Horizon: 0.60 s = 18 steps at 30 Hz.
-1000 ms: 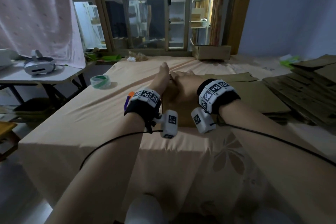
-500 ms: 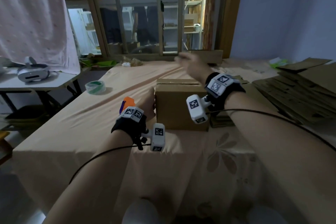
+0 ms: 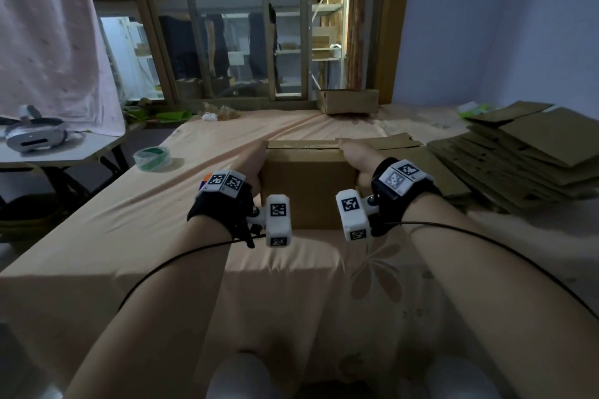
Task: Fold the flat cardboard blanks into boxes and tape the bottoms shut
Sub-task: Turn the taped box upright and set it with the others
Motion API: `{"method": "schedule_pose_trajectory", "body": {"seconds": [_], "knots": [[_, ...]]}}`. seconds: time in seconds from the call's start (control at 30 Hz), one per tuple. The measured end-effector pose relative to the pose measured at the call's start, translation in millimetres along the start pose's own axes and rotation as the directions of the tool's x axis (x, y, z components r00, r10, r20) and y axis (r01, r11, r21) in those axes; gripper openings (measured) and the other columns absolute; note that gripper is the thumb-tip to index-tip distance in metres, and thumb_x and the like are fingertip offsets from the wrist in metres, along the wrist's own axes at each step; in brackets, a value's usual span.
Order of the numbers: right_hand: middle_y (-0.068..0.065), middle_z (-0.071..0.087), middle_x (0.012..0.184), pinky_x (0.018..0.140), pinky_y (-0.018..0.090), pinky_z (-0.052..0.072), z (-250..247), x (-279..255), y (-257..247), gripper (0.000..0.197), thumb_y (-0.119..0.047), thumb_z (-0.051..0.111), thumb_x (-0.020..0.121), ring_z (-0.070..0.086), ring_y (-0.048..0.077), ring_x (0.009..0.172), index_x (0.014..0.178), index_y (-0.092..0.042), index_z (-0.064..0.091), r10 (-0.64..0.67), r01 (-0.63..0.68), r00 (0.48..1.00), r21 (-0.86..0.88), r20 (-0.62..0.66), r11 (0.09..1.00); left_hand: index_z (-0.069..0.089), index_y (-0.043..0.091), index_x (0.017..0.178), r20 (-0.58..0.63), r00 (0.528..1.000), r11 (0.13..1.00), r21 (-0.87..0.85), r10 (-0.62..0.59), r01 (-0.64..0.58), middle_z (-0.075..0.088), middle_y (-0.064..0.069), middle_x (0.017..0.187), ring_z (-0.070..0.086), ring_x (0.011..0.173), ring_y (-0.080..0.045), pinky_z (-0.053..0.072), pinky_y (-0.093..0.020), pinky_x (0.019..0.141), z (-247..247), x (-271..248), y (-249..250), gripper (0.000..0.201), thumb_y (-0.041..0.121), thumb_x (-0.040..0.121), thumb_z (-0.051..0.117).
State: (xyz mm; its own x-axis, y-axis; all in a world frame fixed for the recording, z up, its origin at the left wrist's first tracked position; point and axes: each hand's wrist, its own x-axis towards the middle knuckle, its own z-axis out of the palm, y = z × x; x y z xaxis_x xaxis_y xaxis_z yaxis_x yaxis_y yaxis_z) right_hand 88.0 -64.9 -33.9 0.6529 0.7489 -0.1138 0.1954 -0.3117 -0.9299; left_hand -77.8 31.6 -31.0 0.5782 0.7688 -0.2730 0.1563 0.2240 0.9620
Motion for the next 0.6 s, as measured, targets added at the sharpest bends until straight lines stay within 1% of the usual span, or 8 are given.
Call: {"method": "schedule_pose_trajectory", "body": {"seconds": [0.07,0.13,0.17,0.23,0.3,0.4,0.53,0.6], "knots": [[0.019,0.047,0.142,0.11,0.043,0.038,-1.7,6.3,0.2,0.048,-0.028,0.031,0.106,0.047,0.033,0.128,0.144,0.0,0.038,0.015,-0.015,1.0,0.031,0.006,0.999,0.055,0.004,0.094,-0.008,0.999,0.997,0.066,-0.035,0.035,0.065,-0.012,0.087,0.06,0.087,-0.028,0.05,-0.042,0.084,-1.7,-3.8,3.7,0.041,0.041,0.098,0.04],[0.018,0.054,0.134,0.107,0.047,0.042,-4.7,10.1,0.0,0.049,-0.036,0.035,0.103,0.054,0.033,0.121,0.137,-0.003,0.044,0.063,-0.066,0.997,0.099,0.032,0.993,0.046,0.006,0.116,-0.008,0.998,0.978,0.196,-0.065,0.065,0.058,-0.012,0.114,0.053,0.11,-0.031,0.042,-0.051,0.1,-5.1,-4.4,7.6,0.057,0.057,0.095,0.035],[0.018,0.058,0.128,0.104,0.049,0.044,-7.6,10.1,-0.4,0.047,-0.039,0.038,0.102,0.057,0.034,0.117,0.132,-0.004,0.048,0.089,-0.095,0.995,0.112,0.053,0.989,0.04,0.006,0.132,-0.014,0.997,0.955,0.284,-0.082,0.082,0.052,-0.014,0.129,0.049,0.119,-0.034,0.041,-0.055,0.101,-6.2,-6.3,10.4,0.07,0.063,0.093,0.031],[0.018,0.061,0.12,0.101,0.051,0.046,-11.8,1.9,-6.1,0.048,-0.047,0.042,0.099,0.06,0.035,0.112,0.126,-0.008,0.051,0.136,-0.146,0.986,0.1,0.099,0.984,0.027,0.008,0.145,-0.04,0.996,0.92,0.38,-0.083,0.092,0.04,-0.019,0.144,0.045,0.127,-0.04,0.045,-0.058,0.097,-10.2,-6.7,18.2,0.081,0.068,0.091,0.025],[0.015,0.06,0.121,0.101,0.052,0.046,-17.4,3.9,-12.3,0.052,-0.054,0.047,0.095,0.059,0.035,0.112,0.127,-0.012,0.051,0.142,-0.147,0.984,0.043,0.108,0.988,0.026,0.008,0.146,-0.093,0.994,0.9,0.427,-0.056,0.091,0.042,-0.019,0.143,0.049,0.124,-0.04,0.048,-0.057,0.094,-14.8,-8.8,27.7,0.081,0.067,0.092,0.022],[0.009,0.06,0.123,0.099,0.051,0.048,-23.9,10.0,-25.6,0.06,-0.056,0.056,0.087,0.059,0.031,0.111,0.13,-0.015,0.052,0.04,-0.039,0.997,-0.01,0.067,0.999,0.031,0.015,0.143,-0.12,0.993,0.906,0.419,-0.004,0.054,0.045,-0.015,0.139,0.054,0.117,-0.037,0.049,-0.058,0.092,-20.5,-8.7,41.2,0.073,0.067,0.092,0.023],[0.009,0.06,0.13,0.102,0.045,0.048,-14.7,19.8,-35.8,0.057,-0.04,0.062,0.091,0.057,0.028,0.119,0.136,-0.007,0.052,-0.154,0.157,0.985,0.036,-0.073,0.987,0.041,0.012,0.139,-0.134,0.988,0.925,0.38,0.073,-0.017,0.05,-0.008,0.137,0.054,0.111,-0.03,0.052,-0.047,0.08,-26.7,-2.2,50.9,0.066,0.06,0.096,0.025],[0.008,0.054,0.139,0.105,0.043,0.045,-6.1,26.6,-34.6,0.062,-0.033,0.065,0.09,0.053,0.026,0.125,0.144,-0.011,0.044,-0.197,0.207,0.971,0.062,-0.133,0.976,0.042,0.006,0.139,-0.16,0.973,0.916,0.39,0.169,-0.095,0.051,-0.014,0.135,0.057,0.114,-0.033,0.052,-0.044,0.087,-27.5,2.5,50.5,0.065,0.054,0.099,0.025]]}}
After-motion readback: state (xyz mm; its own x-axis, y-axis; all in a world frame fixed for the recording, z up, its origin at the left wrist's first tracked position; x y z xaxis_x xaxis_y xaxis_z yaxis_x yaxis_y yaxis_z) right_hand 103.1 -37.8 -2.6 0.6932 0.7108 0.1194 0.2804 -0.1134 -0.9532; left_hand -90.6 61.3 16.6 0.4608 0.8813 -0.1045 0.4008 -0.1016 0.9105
